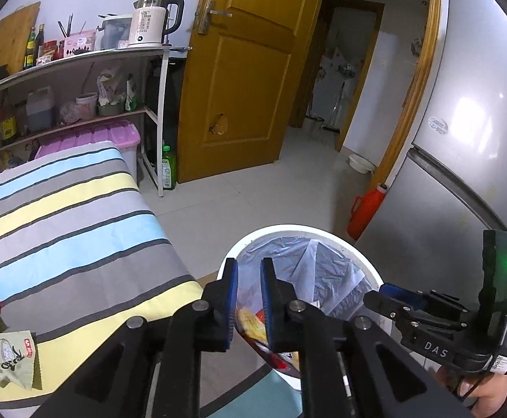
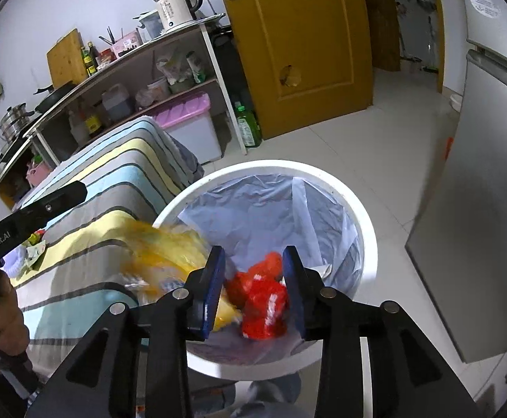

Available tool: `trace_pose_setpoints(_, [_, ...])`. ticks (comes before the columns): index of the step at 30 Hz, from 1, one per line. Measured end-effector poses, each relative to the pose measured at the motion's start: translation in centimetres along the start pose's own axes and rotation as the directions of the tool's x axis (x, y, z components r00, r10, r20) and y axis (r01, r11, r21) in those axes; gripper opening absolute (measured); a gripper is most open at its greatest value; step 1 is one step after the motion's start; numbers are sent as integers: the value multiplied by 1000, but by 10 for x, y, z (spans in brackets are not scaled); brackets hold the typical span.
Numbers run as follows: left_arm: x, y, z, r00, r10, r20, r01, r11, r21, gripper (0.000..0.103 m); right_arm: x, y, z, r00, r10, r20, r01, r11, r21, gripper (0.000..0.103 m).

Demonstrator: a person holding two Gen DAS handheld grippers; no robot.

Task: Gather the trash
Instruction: 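Move both open tools back over the wrappers on the table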

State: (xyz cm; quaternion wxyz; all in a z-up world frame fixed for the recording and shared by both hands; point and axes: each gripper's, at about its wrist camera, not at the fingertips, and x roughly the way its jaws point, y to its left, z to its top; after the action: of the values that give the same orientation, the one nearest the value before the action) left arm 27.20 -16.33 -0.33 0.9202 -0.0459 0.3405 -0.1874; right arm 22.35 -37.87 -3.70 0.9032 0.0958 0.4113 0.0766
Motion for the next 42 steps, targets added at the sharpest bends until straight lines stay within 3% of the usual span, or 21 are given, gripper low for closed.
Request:
trace_pose_setpoints(10, [-36,13,-8,999,12,48,-11,1000,-19,13,-24,21,-1,998,40,51,-38,998,-41,36])
trace_pose_setpoints(19, [-85,31,-20,995,47,90,-43,998,-47,13,-51,70,-5,989,116,88,-104,986,-128,36])
trace_pose_setpoints(27, [-127,56,-38,987,112,119,-103,991,-84,13,-60,115,-13,978,187,93,-164,964,-208,40])
trace_pose_setpoints(42, [-183,103,-76,960,241,142,-220,964,-149,13,-52,176,-35,956,289,46,-259,909,-326,41])
